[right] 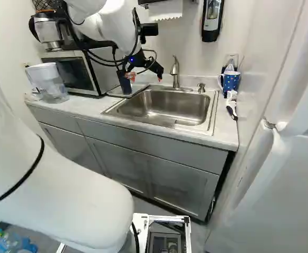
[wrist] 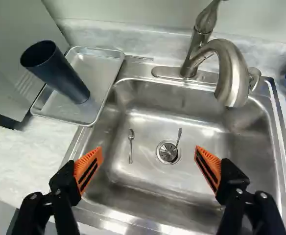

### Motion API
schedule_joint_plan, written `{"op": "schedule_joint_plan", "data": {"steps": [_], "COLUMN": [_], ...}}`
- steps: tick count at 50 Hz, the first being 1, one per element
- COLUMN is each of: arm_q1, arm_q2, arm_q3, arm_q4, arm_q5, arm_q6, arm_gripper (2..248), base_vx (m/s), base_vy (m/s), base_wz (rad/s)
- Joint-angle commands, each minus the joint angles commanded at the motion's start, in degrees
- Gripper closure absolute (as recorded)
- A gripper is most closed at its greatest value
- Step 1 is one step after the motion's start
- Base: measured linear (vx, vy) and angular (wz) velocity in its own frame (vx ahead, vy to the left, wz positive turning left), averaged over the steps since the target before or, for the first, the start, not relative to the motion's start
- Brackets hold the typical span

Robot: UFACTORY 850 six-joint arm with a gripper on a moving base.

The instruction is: Rinse the cup and place it in the tray

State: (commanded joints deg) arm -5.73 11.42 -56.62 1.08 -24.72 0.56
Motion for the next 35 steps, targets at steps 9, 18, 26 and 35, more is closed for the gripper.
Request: {"op": "schedule_joint_plan", "data": {"steps": [9,18,26,35], "arm_q1": [0.0,0.0,0.0,0.0], "arm_q2": [0.0,0.0,0.0,0.0], "arm_q3": [0.0,0.0,0.0,0.0], "arm_q4": [0.0,0.0,0.0,0.0], "arm_q5": [0.0,0.0,0.0,0.0], "arm_q6": [0.0,0.0,0.0,0.0], "arm_gripper": [3,3,3,3], "base_vx": [-0.016,-0.077,-0.118,-0.142], "base_vy": [0.011,0.039,0.06,0.069], "base_wz": [-0.001,-0.004,-0.008,-0.009]}}
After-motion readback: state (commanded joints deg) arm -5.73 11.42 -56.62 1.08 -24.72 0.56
